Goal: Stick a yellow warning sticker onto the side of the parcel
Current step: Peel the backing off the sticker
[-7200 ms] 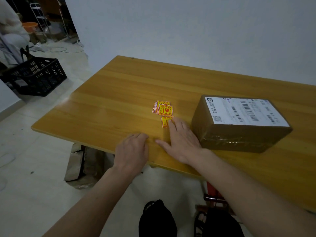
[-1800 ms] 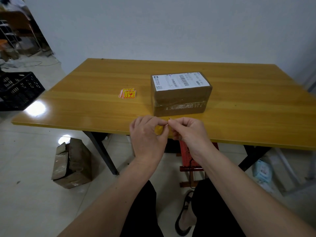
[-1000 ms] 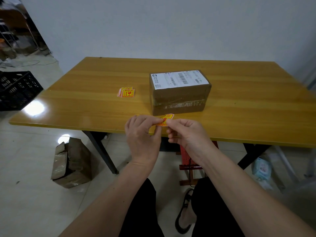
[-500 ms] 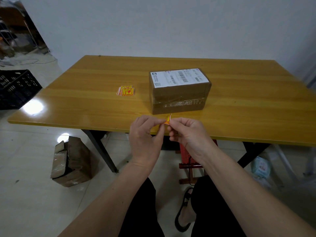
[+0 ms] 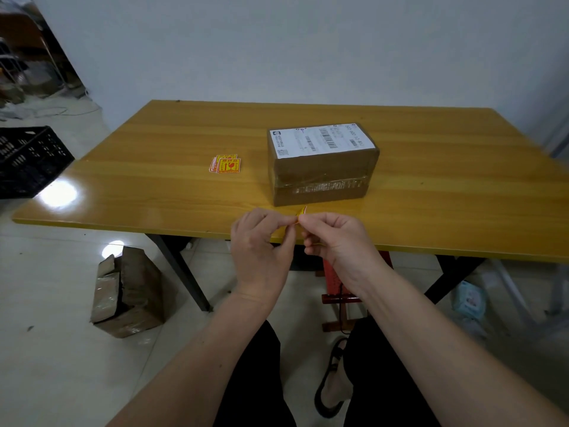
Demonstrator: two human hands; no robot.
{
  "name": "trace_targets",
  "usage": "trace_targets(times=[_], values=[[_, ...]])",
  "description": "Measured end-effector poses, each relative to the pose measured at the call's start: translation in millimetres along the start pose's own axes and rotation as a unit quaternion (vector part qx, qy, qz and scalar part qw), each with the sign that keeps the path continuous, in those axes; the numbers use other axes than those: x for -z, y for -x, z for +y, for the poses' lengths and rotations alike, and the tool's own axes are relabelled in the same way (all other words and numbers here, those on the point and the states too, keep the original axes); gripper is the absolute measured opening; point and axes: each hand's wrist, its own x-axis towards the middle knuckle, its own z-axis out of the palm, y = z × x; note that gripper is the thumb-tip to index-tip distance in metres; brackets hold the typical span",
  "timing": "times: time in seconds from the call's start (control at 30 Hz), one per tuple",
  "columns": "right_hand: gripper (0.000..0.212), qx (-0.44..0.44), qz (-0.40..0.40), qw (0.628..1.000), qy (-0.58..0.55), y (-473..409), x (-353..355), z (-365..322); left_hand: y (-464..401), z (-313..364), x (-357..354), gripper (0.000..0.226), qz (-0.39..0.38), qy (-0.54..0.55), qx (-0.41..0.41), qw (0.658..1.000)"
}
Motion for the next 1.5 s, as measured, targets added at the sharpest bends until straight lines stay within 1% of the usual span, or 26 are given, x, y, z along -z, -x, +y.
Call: trace_targets(times=[0.13,0.27,0.37,0.4,0.47,0.67,0.73,0.83,0.9,1.17,1.3,1.4,1.5], values=[[0.013,0.007,0.019,1.000,0.009,0,-1,1,1,4,1,0.009,-0.001,0.000,0.009,1.000],[0.015,0.008,0.019,1.000,0.012,1,-1,1,1,3,1,0.006,-0.011,-0.009,0.015,1.000],[0.012,0.002,0.016,1.000,-0.010,0,0,-1,1,2,1,0.021,-0.019,-0.012,0.041,0.999],[0.011,0.000,0.016,1.000,-0.019,0,0,-3,1,1,2,0.023,-0.019,-0.010,0.050,0.999],[0.010,-0.003,0.021,0.999,-0.031,-1,1,-5,0,0,4,0.019,-0.012,-0.013,0.048,0.999],[0.009,-0.002,0.065,0.996,-0.062,-3,2,-6,-1,0,6,0.009,0.014,0.014,0.001,1.000],[0.010,-0.006,0.052,0.997,-0.059,-3,1,-4,-1,-1,6,0.009,0.018,0.012,-0.011,1.000],[0.012,-0.011,0.010,0.999,-0.030,0,-2,-3,-1,0,5,0.010,0.024,-0.004,-0.027,0.999],[0.011,-0.010,-0.002,1.000,-0.015,1,-4,-2,-1,1,4,0.009,0.025,-0.016,-0.026,0.999],[0.010,-0.006,0.002,1.000,-0.009,0,-3,-1,0,0,4,0.012,0.000,0.000,0.008,1.000],[0.010,-0.004,0.008,1.000,-0.011,1,-3,0,0,1,5,0.012,0.007,0.001,0.018,1.000],[0.010,0.009,0.006,1.000,-0.012,3,-5,0,-1,5,5,0.010,0.017,-0.013,0.024,1.000],[0.009,0.031,0.015,0.999,0.029,5,-8,0,-1,9,6,0.009,0.009,-0.046,0.016,0.999]])
